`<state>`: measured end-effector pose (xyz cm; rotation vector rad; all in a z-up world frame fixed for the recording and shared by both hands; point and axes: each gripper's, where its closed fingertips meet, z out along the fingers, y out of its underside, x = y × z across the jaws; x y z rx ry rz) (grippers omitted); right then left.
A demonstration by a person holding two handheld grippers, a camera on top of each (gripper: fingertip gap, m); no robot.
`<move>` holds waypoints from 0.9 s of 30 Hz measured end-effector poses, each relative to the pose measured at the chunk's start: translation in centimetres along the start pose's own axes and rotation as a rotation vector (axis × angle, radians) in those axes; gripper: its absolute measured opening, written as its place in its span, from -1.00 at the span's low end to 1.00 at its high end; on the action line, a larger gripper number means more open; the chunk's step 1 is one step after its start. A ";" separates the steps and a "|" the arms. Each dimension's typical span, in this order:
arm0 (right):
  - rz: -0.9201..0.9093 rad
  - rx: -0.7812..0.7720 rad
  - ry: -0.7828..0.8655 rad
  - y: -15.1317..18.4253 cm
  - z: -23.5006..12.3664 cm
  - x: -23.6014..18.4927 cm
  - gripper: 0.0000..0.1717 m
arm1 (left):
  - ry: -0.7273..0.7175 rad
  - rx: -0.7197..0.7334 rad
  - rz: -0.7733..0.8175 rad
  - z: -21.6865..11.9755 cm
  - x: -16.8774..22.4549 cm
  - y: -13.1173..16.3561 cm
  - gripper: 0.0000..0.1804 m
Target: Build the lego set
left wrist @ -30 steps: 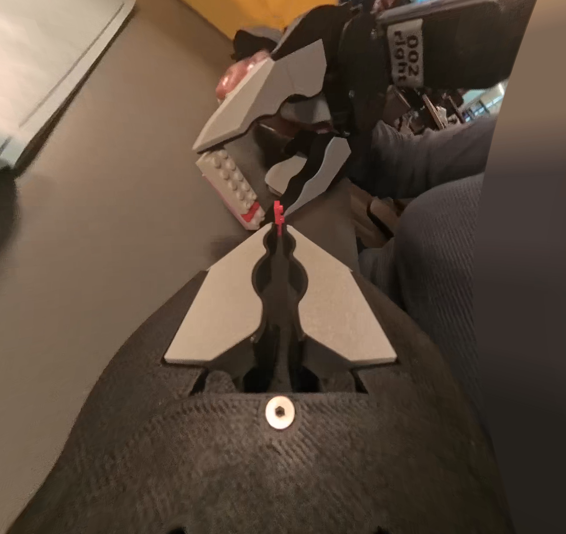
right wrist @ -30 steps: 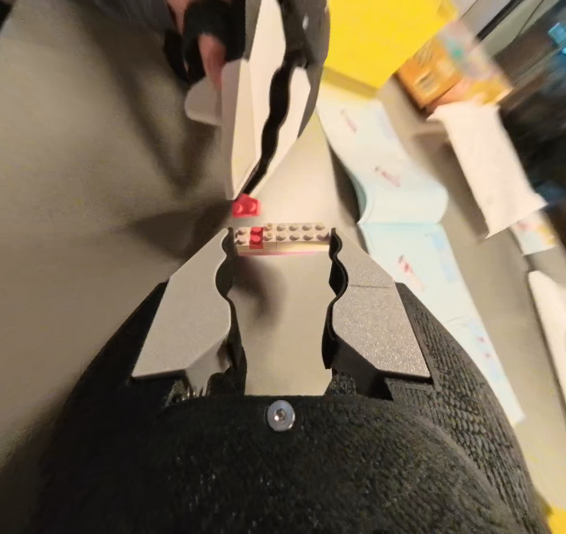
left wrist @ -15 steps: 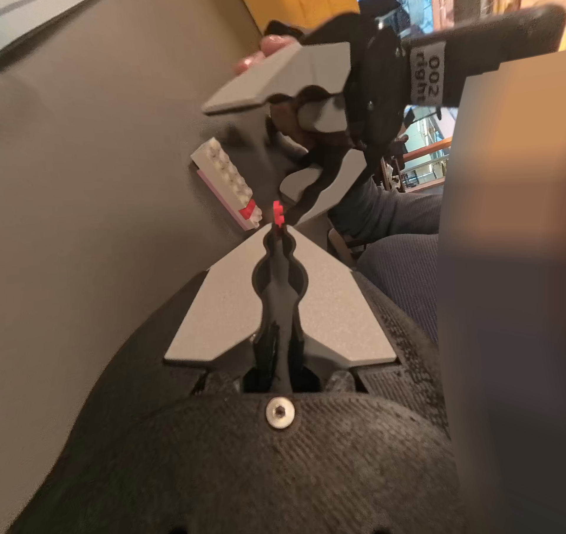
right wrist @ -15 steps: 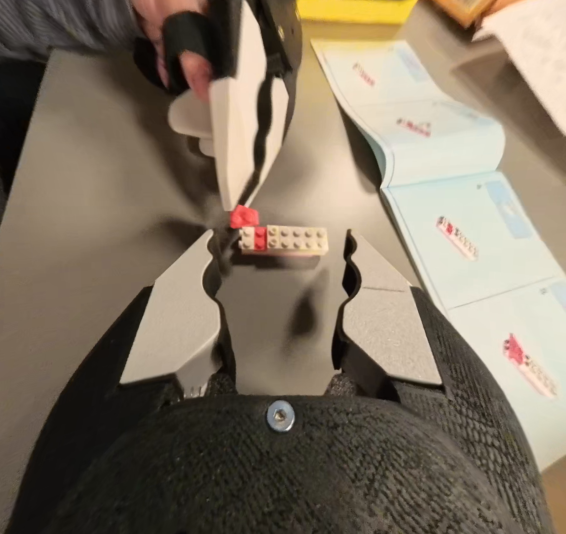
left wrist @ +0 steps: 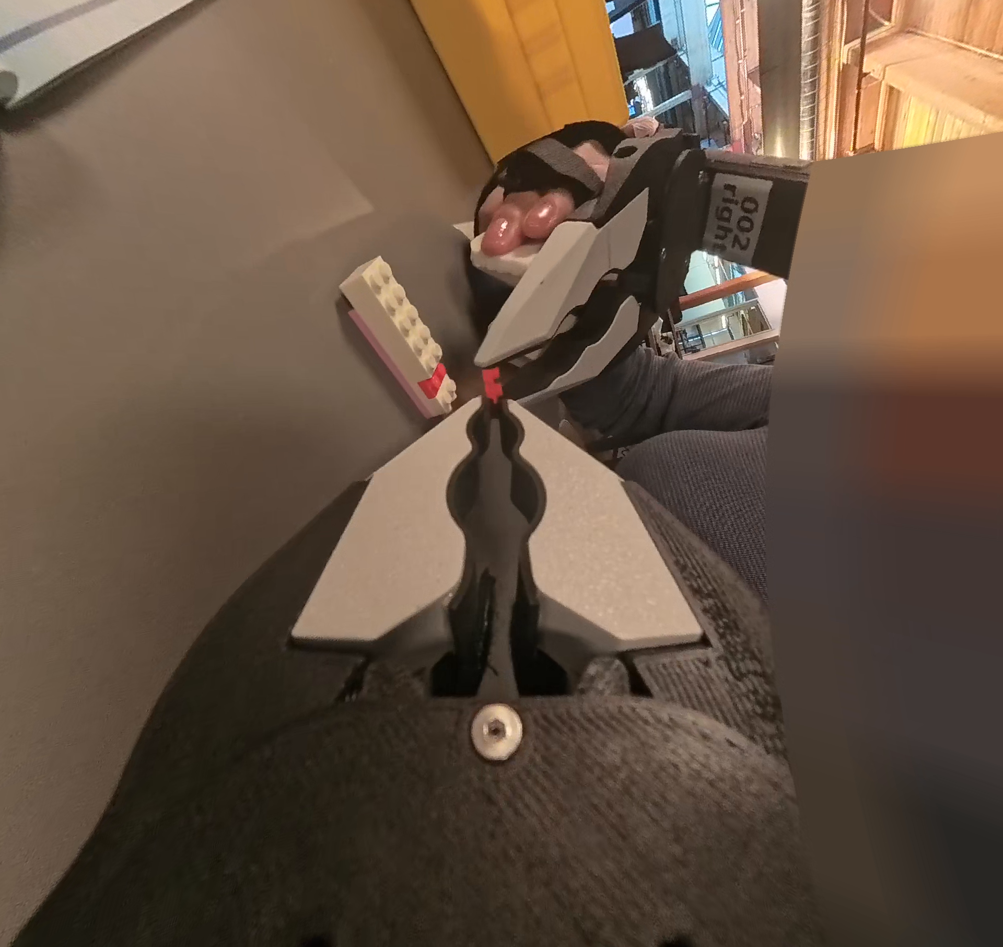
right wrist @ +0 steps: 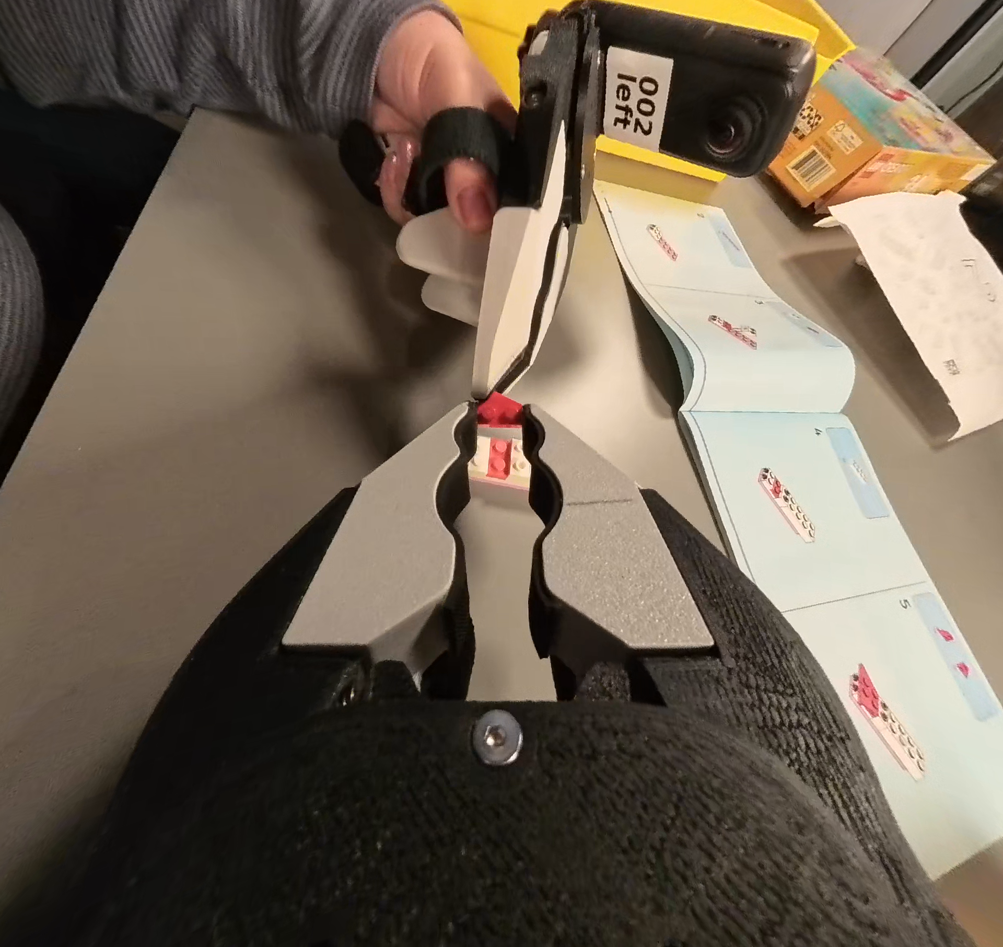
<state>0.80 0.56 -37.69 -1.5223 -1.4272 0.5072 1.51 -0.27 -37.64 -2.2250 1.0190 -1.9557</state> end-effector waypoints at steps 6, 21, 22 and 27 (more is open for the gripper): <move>0.053 -0.008 0.061 0.8 -1.5 2.1 -0.83 | -0.113 0.056 0.359 -0.6 0.8 -1.5 -0.55; 0.131 0.014 -0.076 1.2 -2.2 1.0 -0.83 | -0.423 -0.347 1.062 1.3 -3.8 -0.9 -0.13; 0.127 0.015 -0.083 1.1 -2.1 0.8 -0.83 | -0.425 -0.349 1.062 1.3 -3.9 -0.9 -0.16; 0.103 -0.019 -0.105 1.3 -1.3 0.0 -0.83 | -0.403 -0.364 1.025 1.4 -3.9 -0.7 -0.31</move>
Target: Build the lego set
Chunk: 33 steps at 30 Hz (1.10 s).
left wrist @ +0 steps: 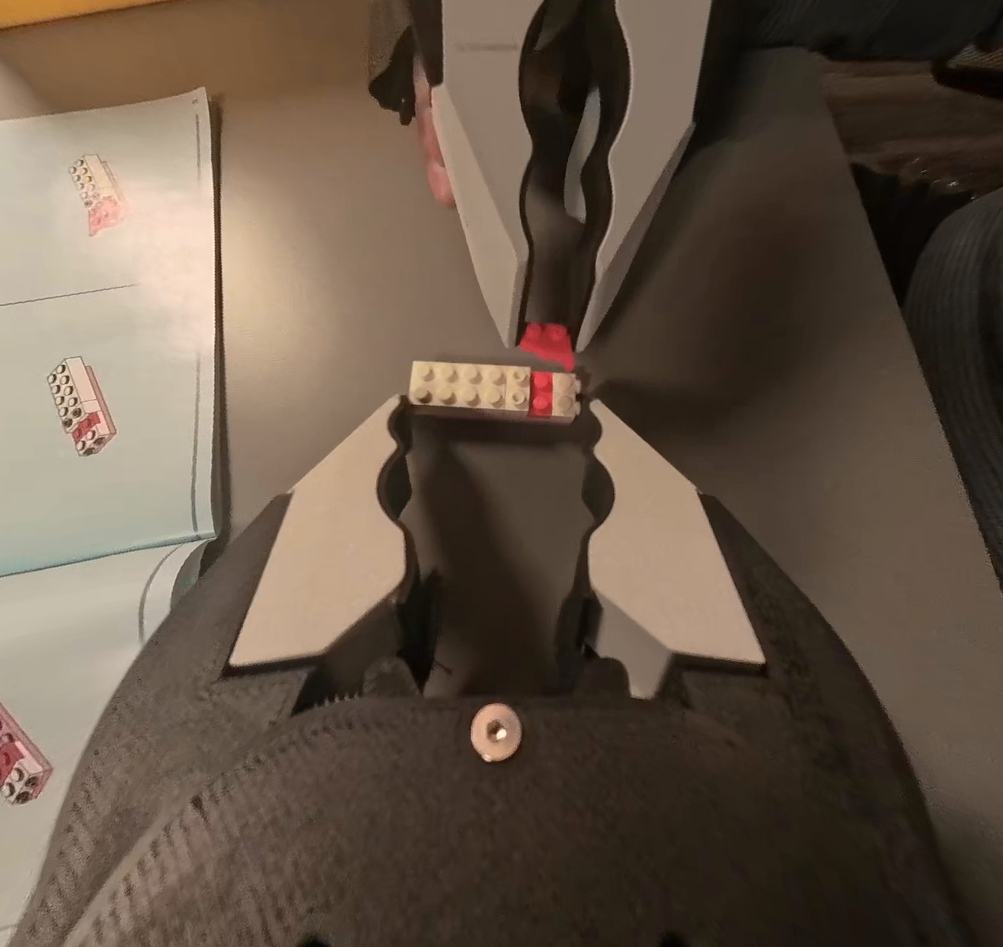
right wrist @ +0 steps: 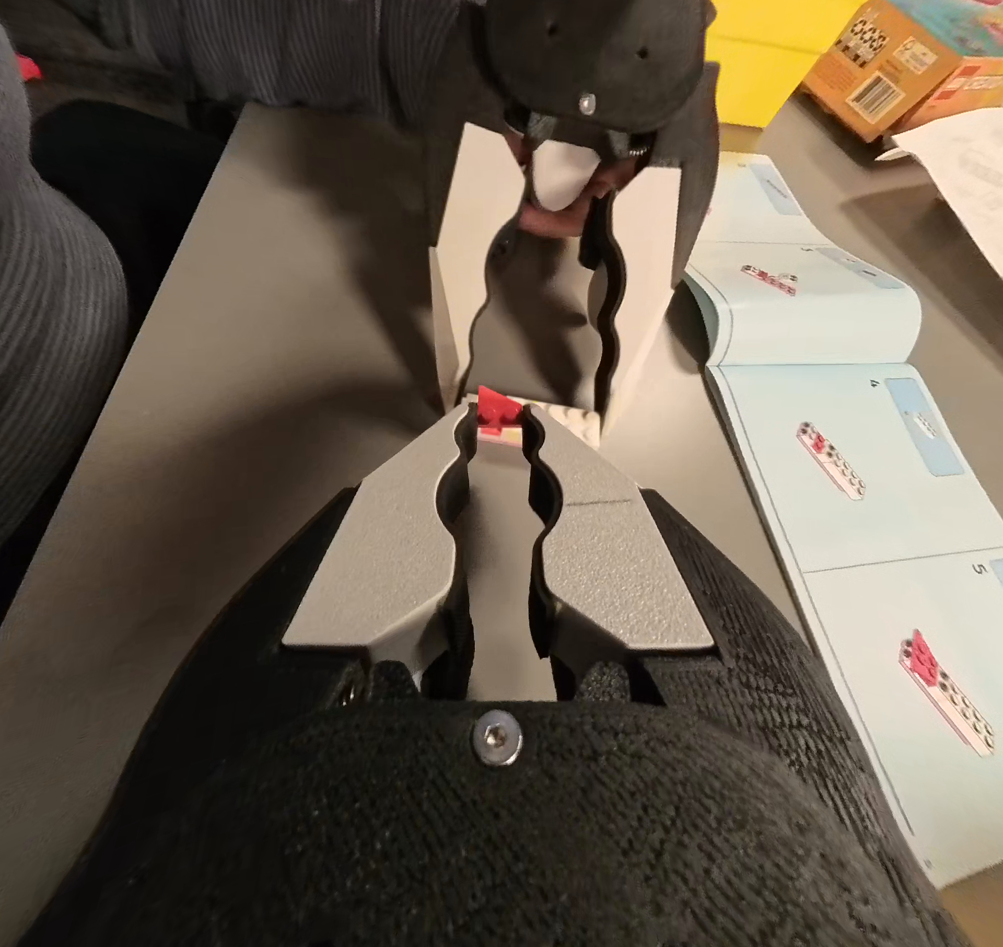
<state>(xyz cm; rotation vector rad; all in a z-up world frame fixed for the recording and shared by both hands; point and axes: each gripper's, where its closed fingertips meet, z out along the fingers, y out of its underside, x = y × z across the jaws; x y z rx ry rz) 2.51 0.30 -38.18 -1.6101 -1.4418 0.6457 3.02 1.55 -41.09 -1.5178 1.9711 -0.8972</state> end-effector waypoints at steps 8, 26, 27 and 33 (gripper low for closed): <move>-0.016 -0.042 -0.005 0.2 0.8 -0.3 -0.83 | -0.036 0.001 -0.023 0.1 -0.1 -0.1 -0.32; -0.038 -0.065 -0.031 0.6 1.3 -0.7 -0.83 | -0.050 0.009 0.016 0.0 0.4 -0.2 -0.26; -0.043 -0.066 -0.030 0.5 1.3 -0.8 -0.83 | -0.047 0.009 0.013 0.0 0.5 -0.2 -0.27; -0.067 -0.067 -0.028 0.5 1.3 -0.9 -0.83 | -0.034 0.005 -0.003 0.1 0.5 -0.1 -0.29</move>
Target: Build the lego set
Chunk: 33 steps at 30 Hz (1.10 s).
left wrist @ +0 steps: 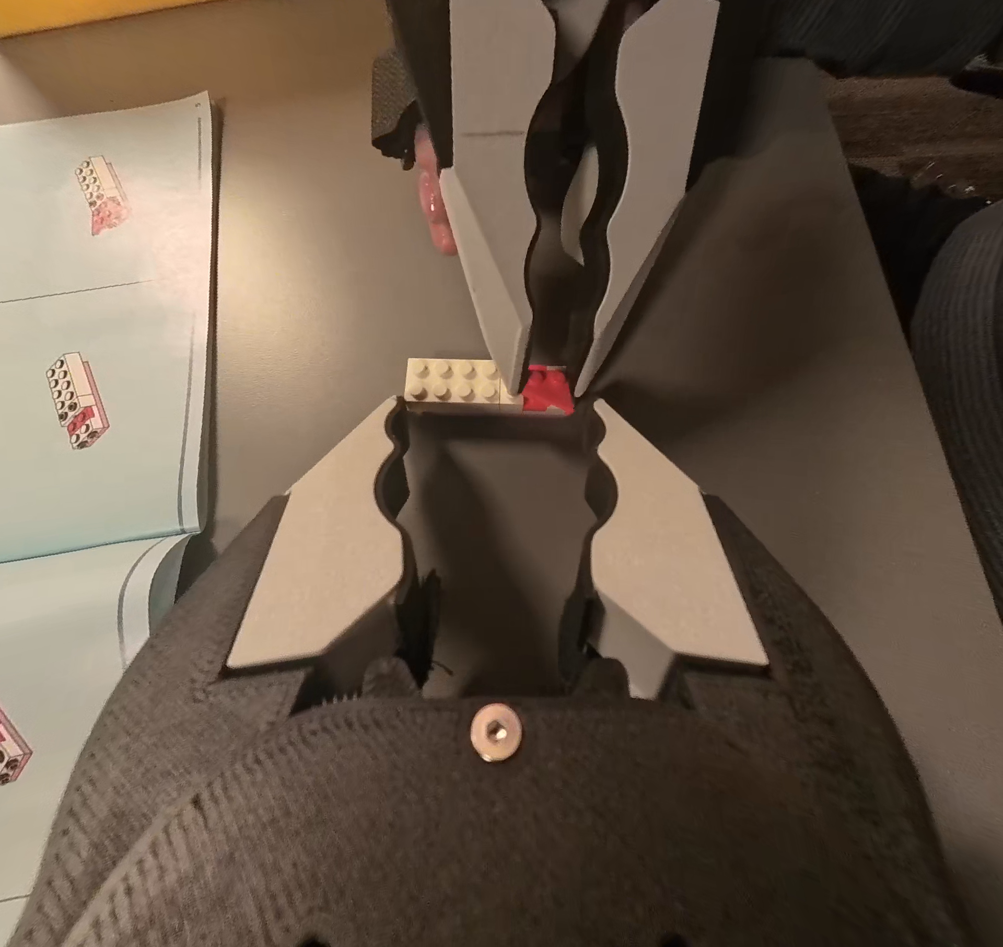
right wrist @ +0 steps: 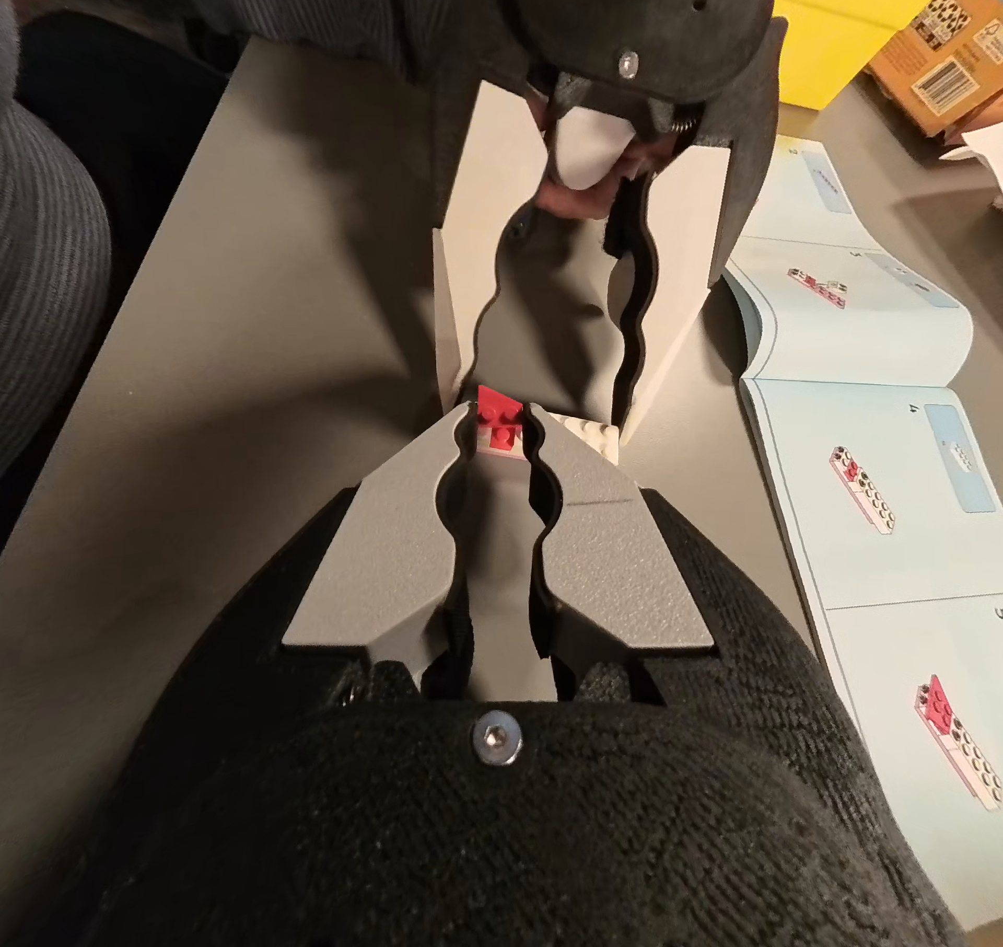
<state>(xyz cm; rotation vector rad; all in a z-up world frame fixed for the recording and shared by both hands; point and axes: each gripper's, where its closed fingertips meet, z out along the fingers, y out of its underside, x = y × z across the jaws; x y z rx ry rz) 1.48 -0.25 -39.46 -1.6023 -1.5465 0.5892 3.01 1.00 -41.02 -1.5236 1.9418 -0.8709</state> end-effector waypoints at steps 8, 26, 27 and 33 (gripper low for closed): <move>-0.009 -0.001 0.005 -0.1 0.1 -0.1 -0.81 | 0.005 -0.003 -0.015 0.0 0.0 0.0 -0.29; 0.096 0.008 0.070 0.3 -0.4 1.8 -0.20 | 0.000 -0.003 -0.021 0.0 -0.1 0.0 -0.29; 0.114 0.004 0.065 0.4 -0.4 1.8 -0.17 | 0.000 -0.003 -0.022 0.0 -0.1 0.0 -0.28; 0.234 -0.052 0.003 1.3 0.0 1.7 -0.06 | 0.012 -0.011 -0.020 0.0 0.2 0.2 -0.07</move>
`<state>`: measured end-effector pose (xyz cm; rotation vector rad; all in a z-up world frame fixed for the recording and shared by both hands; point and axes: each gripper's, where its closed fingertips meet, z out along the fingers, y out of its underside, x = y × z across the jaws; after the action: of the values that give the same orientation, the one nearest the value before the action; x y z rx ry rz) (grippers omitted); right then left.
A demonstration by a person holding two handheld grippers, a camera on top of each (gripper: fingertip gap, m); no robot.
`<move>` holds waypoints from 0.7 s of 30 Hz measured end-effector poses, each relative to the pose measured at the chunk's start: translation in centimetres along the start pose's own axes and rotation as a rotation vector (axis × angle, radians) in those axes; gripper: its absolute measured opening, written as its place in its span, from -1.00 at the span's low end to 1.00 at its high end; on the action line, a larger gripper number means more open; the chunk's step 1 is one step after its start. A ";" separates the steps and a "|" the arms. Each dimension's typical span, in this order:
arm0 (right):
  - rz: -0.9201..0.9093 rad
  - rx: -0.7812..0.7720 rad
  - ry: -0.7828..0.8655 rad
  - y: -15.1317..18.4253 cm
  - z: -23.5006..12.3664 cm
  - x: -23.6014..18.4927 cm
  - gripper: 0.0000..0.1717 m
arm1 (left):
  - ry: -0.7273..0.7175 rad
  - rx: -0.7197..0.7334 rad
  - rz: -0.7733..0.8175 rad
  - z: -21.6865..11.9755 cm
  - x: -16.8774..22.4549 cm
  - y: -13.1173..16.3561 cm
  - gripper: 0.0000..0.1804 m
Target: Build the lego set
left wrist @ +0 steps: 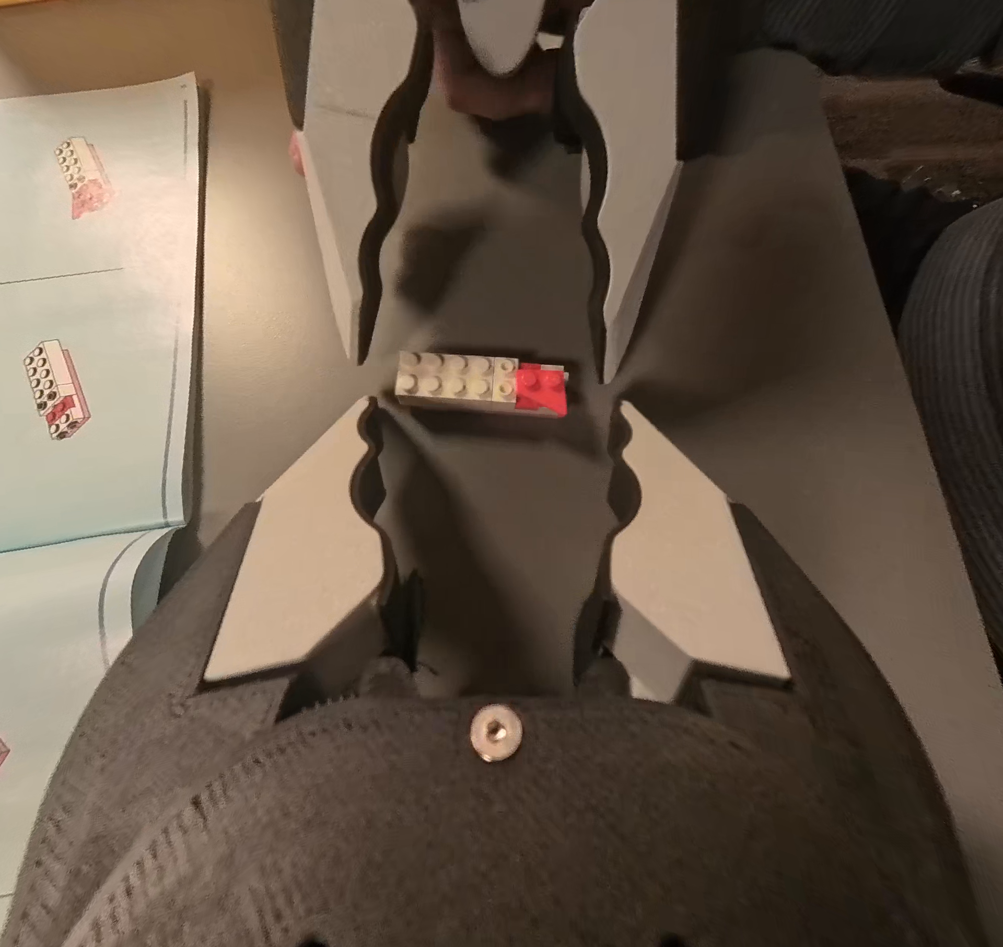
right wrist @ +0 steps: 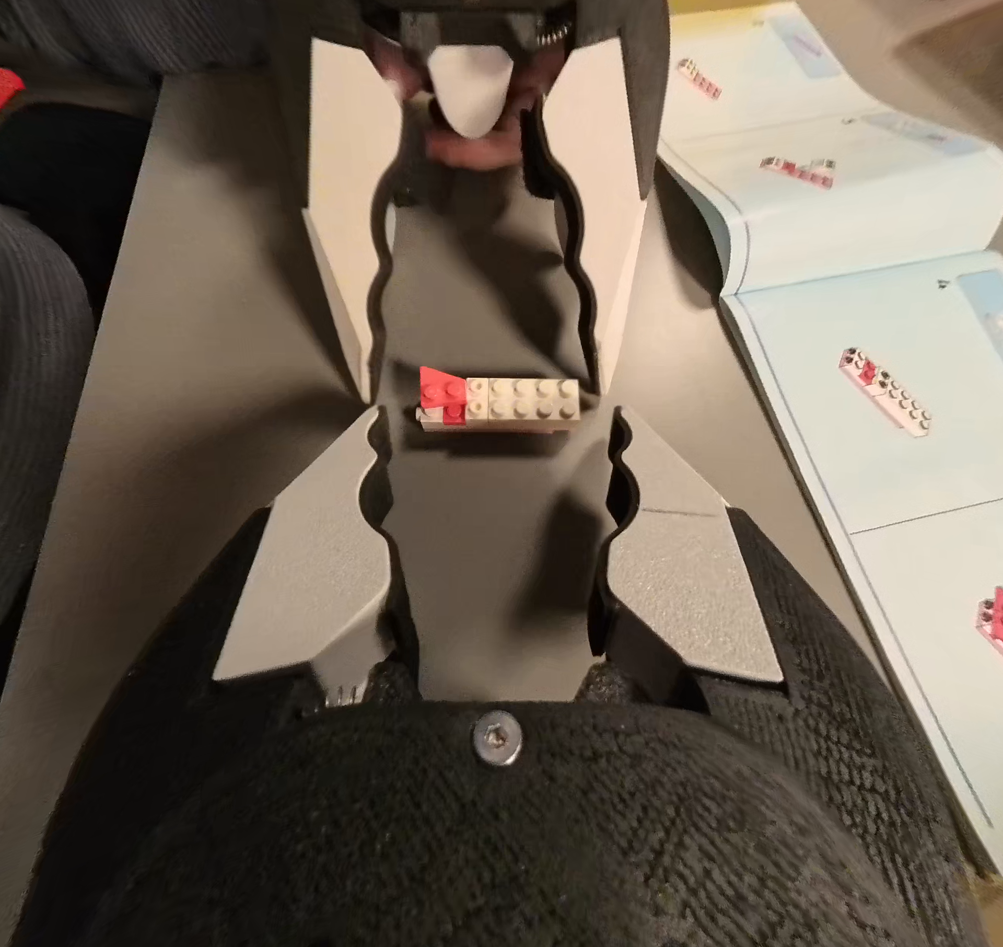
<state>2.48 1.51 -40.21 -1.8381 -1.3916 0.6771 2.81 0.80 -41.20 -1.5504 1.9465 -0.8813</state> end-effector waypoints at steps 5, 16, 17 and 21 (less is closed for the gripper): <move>-0.023 -0.038 -0.017 0.3 0.5 -0.3 -0.01 | 0.004 -0.003 0.002 0.0 0.1 0.1 -0.01; -0.031 -0.035 -0.023 0.1 0.8 -0.5 -0.16 | 0.000 -0.004 -0.004 0.0 0.2 0.2 0.02; -0.034 -0.033 -0.021 0.0 0.8 -0.5 -0.19 | -0.005 -0.006 -0.010 0.0 0.1 0.2 0.04; -0.038 -0.030 -0.011 0.0 0.7 -0.5 -0.28 | -0.017 -0.009 -0.020 0.0 -0.1 0.3 0.10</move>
<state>1.77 1.24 -40.64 -1.8289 -1.4470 0.6515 2.67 0.91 -41.42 -1.5805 1.9282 -0.8656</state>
